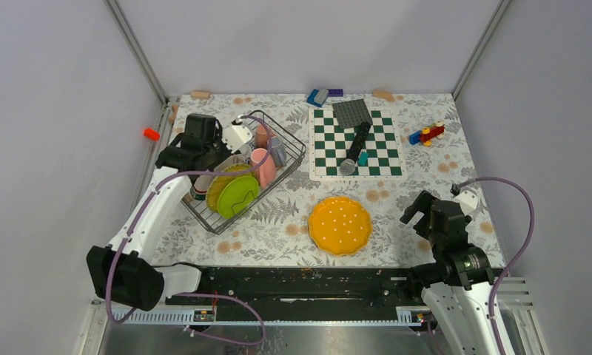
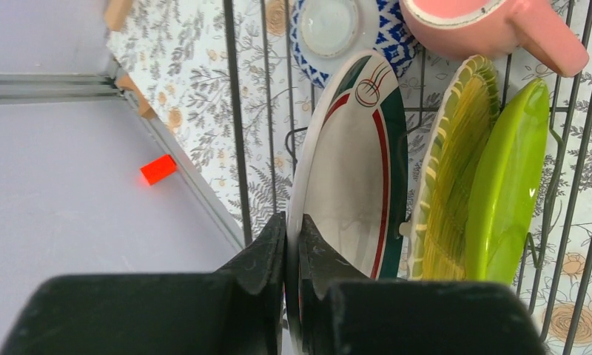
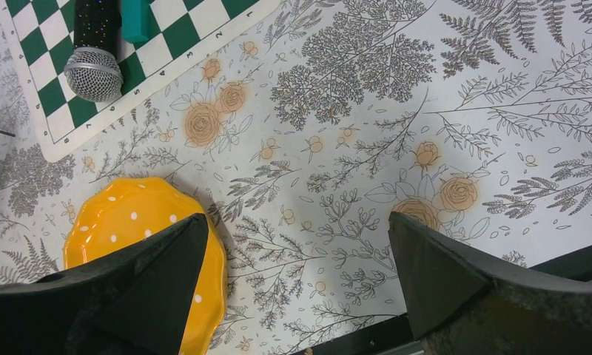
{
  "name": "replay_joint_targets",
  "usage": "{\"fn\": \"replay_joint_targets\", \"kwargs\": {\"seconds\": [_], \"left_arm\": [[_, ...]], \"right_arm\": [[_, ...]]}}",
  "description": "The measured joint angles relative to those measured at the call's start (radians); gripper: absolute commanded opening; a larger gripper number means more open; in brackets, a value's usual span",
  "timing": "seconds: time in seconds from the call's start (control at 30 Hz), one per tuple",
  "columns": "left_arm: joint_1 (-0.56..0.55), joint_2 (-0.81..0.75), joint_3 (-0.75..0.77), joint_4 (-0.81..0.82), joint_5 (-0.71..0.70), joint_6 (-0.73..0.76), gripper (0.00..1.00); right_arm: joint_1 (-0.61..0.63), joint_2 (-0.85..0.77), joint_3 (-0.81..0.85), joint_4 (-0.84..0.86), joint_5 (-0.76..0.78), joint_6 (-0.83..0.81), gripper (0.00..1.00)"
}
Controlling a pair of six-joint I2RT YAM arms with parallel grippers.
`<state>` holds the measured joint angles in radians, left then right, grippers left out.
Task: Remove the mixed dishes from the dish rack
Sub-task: Pick up the plate from the dish rack.
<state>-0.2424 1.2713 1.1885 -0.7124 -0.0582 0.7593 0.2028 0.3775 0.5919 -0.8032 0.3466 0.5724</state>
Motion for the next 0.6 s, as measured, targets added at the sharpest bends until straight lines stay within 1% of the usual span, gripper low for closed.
{"fn": "replay_joint_targets", "kwargs": {"seconds": [0.13, 0.47, 0.6], "left_arm": [[-0.016, -0.053, 0.000, 0.000, -0.023, 0.005, 0.00], [-0.074, -0.122, 0.009, 0.008, -0.147, 0.014, 0.00], [-0.111, -0.146, 0.020, 0.065, -0.223, 0.006, 0.00]], "right_arm": [[0.000, -0.027, 0.000, 0.000, -0.002, 0.000, 1.00], [0.000, -0.036, 0.000, -0.001, -0.026, -0.004, 1.00], [0.000, -0.050, 0.000, 0.001, -0.037, -0.008, 1.00]]}}
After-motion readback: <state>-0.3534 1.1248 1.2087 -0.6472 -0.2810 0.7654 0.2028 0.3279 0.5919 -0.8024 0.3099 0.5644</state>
